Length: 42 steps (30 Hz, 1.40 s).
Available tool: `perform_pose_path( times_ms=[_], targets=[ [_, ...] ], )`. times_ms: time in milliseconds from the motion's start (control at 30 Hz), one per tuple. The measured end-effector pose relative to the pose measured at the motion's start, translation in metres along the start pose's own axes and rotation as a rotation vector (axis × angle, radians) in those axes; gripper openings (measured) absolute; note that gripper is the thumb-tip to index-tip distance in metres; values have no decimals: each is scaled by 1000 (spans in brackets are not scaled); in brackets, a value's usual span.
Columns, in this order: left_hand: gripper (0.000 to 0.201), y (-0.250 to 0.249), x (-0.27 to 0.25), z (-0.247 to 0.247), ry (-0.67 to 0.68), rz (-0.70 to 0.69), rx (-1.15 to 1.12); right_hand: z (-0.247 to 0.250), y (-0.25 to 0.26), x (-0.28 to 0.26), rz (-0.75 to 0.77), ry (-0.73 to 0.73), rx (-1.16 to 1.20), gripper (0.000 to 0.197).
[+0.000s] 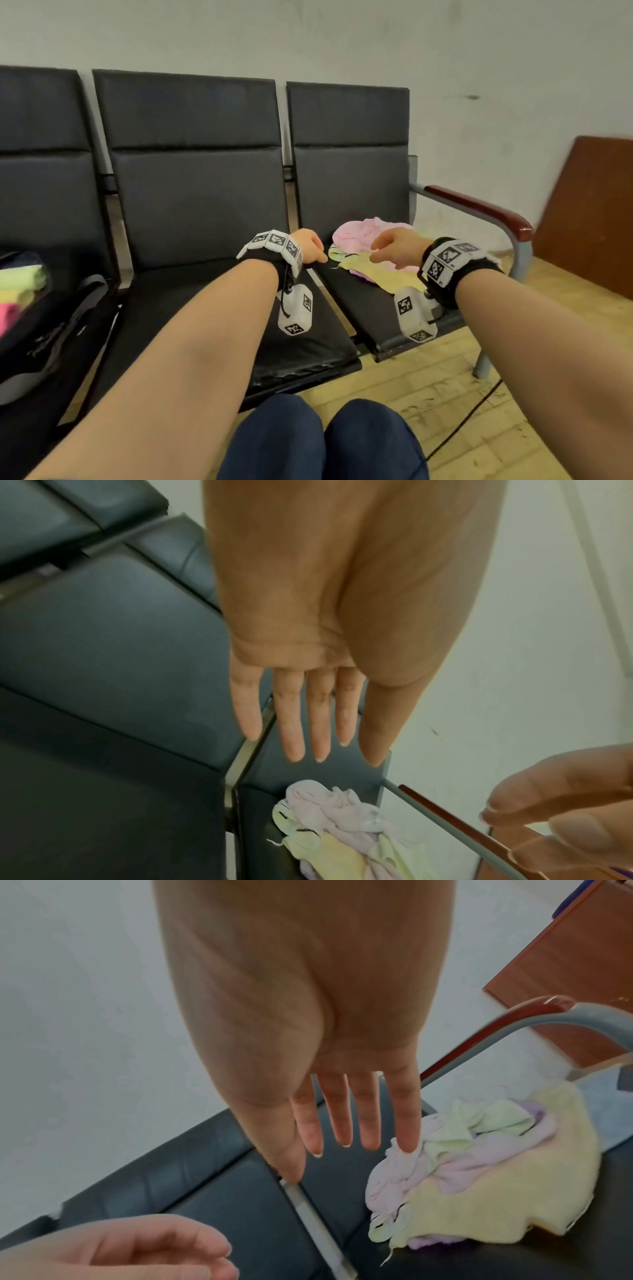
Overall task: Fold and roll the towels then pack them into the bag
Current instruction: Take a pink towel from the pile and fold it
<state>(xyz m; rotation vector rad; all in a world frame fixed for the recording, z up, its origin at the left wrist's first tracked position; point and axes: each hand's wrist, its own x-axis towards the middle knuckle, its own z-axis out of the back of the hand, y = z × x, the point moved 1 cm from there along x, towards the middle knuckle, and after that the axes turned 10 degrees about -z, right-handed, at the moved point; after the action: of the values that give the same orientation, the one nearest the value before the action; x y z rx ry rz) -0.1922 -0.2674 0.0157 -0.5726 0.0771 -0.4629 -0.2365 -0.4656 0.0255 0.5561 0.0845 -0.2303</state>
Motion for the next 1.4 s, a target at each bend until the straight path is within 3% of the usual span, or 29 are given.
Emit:
perform_pose_path(
  times_ms=[167,367,500,767,933,1100,1233,1333,1400],
  targets=[
    [16,-10,66,-22,-10,-32,6,30,-41,43,-95,-37,11,34],
    [38,-5,150,-38,-110,0,-48,59,-70,108,-143,-69,33,35],
    [37,8,200,-57,-193,52,-141,45,-94,155,-152,-73,24,35],
    [47,43,261,-126,-222,172,-464,6,-125,228,-110,-275,156,36],
    [69,63,284,-158,-227,210,-390,-14,-127,266,-105,-335,205,37],
    [41,77,303,-167,-202,135,-161,-29,-121,303,-120,-369,12,50],
    [40,86,317,-173,-111,81,-97,-32,-122,322,-120,-329,-170,64],
    [42,102,327,-181,-102,114,-146,-35,-122,331,-157,-341,-312,51],
    [32,108,334,-182,-160,153,-201,-37,-122,332,-157,-385,-269,37]
  ],
)
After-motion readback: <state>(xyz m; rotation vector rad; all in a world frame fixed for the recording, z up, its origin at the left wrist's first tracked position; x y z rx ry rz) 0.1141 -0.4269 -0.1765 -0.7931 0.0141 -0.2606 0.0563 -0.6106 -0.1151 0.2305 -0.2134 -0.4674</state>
